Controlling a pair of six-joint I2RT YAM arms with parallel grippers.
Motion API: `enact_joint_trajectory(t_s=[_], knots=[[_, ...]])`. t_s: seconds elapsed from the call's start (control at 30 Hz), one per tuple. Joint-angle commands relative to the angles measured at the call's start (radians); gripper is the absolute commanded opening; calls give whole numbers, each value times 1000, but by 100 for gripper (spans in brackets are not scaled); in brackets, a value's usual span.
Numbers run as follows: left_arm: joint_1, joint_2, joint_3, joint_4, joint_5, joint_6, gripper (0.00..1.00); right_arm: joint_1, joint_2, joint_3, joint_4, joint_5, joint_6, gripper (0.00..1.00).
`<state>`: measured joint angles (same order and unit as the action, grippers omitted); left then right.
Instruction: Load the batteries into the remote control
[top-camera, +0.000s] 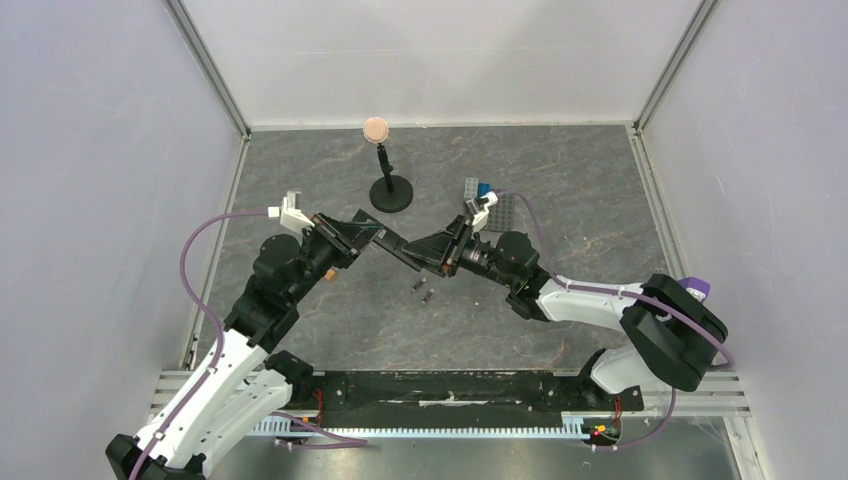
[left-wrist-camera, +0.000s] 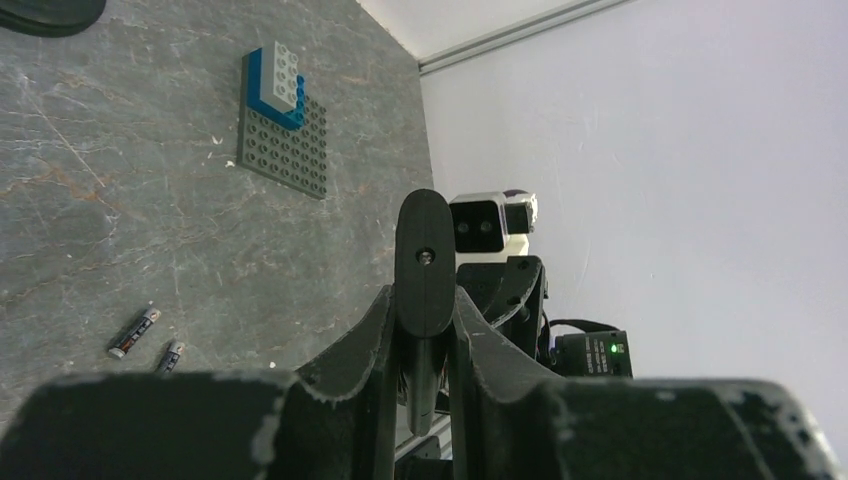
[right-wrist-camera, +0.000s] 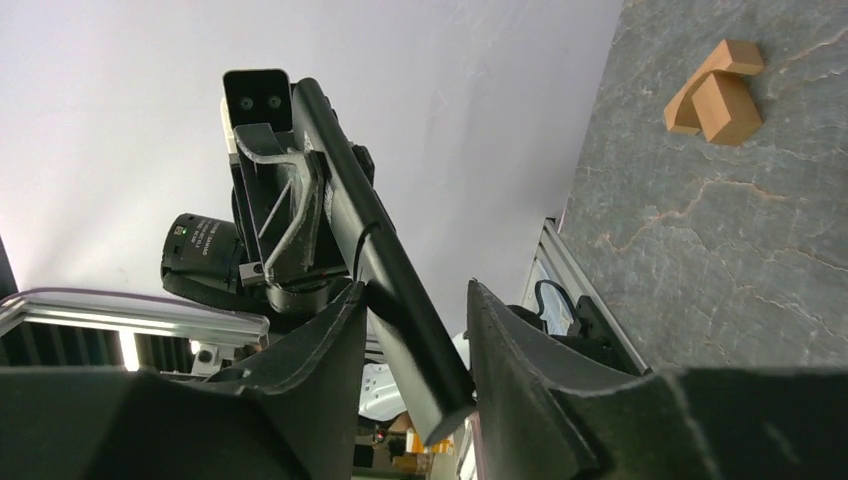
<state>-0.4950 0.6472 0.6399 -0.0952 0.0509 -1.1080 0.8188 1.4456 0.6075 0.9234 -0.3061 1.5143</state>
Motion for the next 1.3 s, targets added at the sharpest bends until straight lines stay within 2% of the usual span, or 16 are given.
enact_joint_trajectory(t_s=[0.0,0.07,0.17,0.23,0.33,0.43,0.53,0.73,0.9,1.03,1.07,1.17,1.27], knots=[[3,-22,39,100,-44,0,2,-3,-24,-63,-20,8,-16,39],[3,-20,43,100,-43,1,2,-3,-21,-67,-16,3,-16,35],[4,-17,43,100,-46,6,2,-3,-17,-63,-4,-4,-7,35],[4,-15,43,101,-45,12,2,-4,-16,-57,-1,-10,-1,39],[4,-12,44,84,-48,29,2,-3,-19,-48,-6,-19,6,52],[4,-7,56,57,-47,53,2,-3,-34,-43,-41,-27,8,54],[3,-2,69,45,-73,82,2,-3,-52,-15,-165,-38,-24,54],[3,5,83,34,-78,123,2,-3,-92,-20,-258,-35,-46,50],[4,6,81,32,-79,138,2,-2,-98,-10,-290,-41,-50,45],[3,3,82,31,-74,143,2,-3,-88,-19,-238,-42,-29,39],[4,2,82,30,-73,140,2,-3,-85,-20,-224,-42,-24,40],[4,-1,80,25,-68,125,2,-3,-72,-21,-190,-47,-16,52],[3,-4,75,23,-66,104,2,-3,-64,-31,-146,-41,5,53]])
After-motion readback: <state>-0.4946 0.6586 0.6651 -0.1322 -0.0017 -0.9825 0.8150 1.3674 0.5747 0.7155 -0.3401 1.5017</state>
